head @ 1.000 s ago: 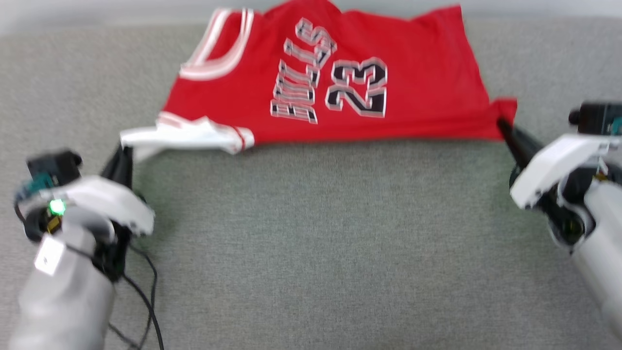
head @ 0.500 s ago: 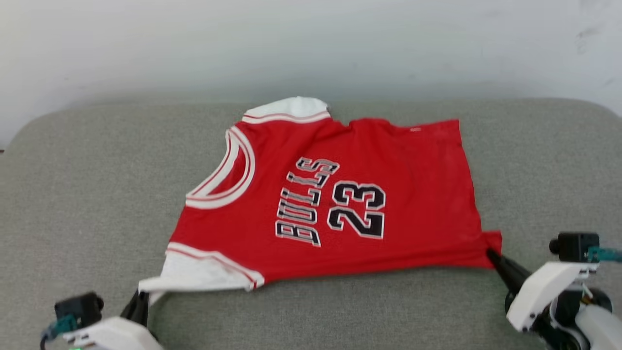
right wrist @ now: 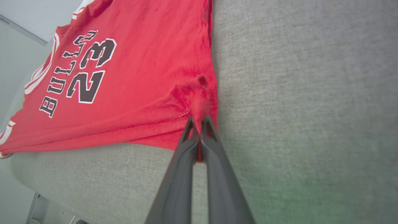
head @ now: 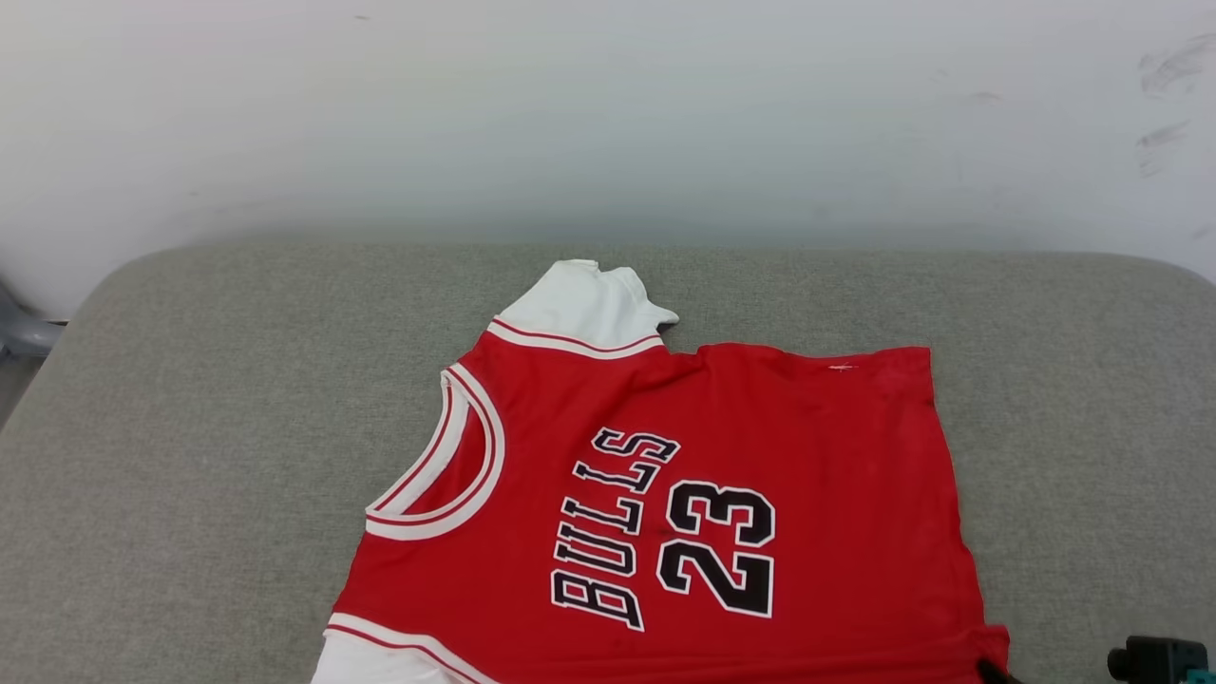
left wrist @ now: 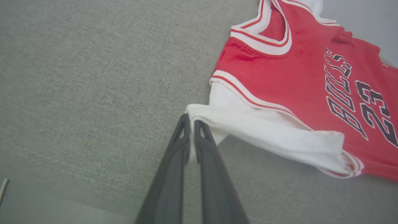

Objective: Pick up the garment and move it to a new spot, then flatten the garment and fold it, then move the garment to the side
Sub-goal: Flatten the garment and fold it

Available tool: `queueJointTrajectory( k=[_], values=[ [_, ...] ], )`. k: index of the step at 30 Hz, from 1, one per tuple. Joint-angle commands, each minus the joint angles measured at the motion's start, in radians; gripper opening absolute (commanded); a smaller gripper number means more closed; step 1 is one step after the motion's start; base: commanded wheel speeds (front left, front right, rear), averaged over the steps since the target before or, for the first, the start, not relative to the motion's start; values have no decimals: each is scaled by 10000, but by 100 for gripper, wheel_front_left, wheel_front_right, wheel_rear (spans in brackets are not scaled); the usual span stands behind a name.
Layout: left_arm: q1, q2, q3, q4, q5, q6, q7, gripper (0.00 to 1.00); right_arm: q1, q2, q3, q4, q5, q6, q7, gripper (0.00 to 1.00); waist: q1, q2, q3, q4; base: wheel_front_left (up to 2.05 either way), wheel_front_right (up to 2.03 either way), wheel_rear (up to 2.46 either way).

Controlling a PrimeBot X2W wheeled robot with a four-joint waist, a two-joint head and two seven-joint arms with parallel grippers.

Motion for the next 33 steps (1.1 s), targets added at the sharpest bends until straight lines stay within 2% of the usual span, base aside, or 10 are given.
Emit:
queueJointTrajectory(
  k=[1,7,13,18,25,33],
  values=[
    [233,225,265,-205,-35,260,9,0,402,-87,-438,-123,-134,-54,96,0,2,-1,2,39,0,0,0],
    [-97,411,282,-1043,159,422,84,0,872,274,-1701,-1208,-1301,-54,754,0,2,-1,85,65,0,0,0],
    [-1492,355,-24,-1058,359,6,119,0,290,807,-2722,-2267,-2879,-42,1988,0,2,-1,454,15,0,0,0],
    [-2855,262,-260,-514,547,-304,193,0,-377,1268,-3204,-2911,-3843,-39,2900,0,2,-1,917,-59,0,0,0],
    [-4475,-28,-626,827,608,-885,224,0,-1397,1550,-3226,-2955,-4465,-39,3613,0,2,-1,1662,-113,0,0,0],
    [-5657,-433,-1043,2818,478,-1599,328,0,-2159,1731,-2733,-1923,-4453,-36,3588,0,2,-1,2235,-168,0,0,0]
  ],
)
